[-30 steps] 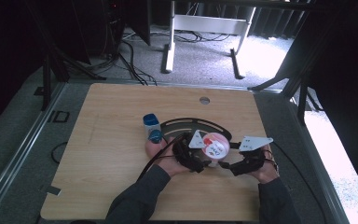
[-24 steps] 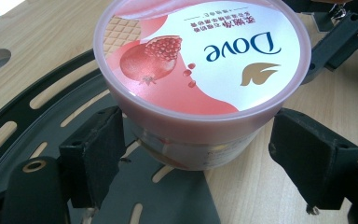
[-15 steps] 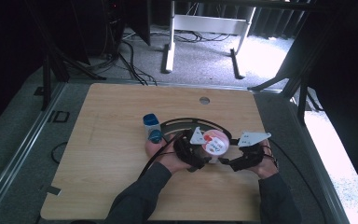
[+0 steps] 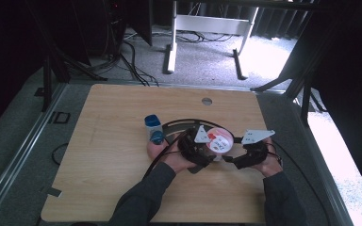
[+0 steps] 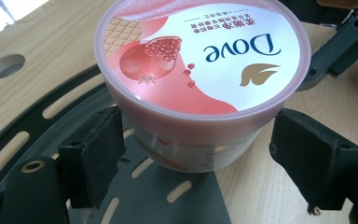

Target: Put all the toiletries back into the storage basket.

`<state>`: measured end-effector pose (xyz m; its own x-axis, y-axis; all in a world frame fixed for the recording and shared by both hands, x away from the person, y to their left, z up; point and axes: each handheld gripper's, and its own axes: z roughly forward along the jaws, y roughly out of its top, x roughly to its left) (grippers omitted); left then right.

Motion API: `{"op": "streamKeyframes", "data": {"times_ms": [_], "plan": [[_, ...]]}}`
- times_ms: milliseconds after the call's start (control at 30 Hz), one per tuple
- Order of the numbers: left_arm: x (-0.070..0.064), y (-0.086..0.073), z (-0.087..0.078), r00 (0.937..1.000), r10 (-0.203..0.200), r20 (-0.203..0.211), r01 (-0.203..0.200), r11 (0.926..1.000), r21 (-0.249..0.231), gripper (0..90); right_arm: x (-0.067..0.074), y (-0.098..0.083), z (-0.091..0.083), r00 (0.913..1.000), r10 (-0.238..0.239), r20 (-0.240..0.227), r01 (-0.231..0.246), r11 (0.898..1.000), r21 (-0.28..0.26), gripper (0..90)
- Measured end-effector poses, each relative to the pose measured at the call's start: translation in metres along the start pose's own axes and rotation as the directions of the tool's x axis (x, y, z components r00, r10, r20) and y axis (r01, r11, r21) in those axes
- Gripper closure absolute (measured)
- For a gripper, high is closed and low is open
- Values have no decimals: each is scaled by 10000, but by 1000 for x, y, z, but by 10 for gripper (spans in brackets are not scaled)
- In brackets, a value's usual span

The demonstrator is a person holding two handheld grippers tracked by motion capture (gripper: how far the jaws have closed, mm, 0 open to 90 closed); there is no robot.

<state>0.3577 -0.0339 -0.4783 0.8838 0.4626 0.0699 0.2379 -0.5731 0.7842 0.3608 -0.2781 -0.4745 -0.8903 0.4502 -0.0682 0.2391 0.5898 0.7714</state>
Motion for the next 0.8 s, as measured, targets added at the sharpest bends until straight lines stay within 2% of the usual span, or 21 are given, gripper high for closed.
{"op": "streamKeyframes", "data": {"times_ms": [467,800], "plan": [[6,6,7,9999,-112,-60,113,9998,159,174,-10,2,2,9999,86,114,-88,9999,119,186],[12,6,12,9987,-491,-131,491,9988,-22,173,-16,5,5,9998,156,151,-158,9998,138,186]]}}
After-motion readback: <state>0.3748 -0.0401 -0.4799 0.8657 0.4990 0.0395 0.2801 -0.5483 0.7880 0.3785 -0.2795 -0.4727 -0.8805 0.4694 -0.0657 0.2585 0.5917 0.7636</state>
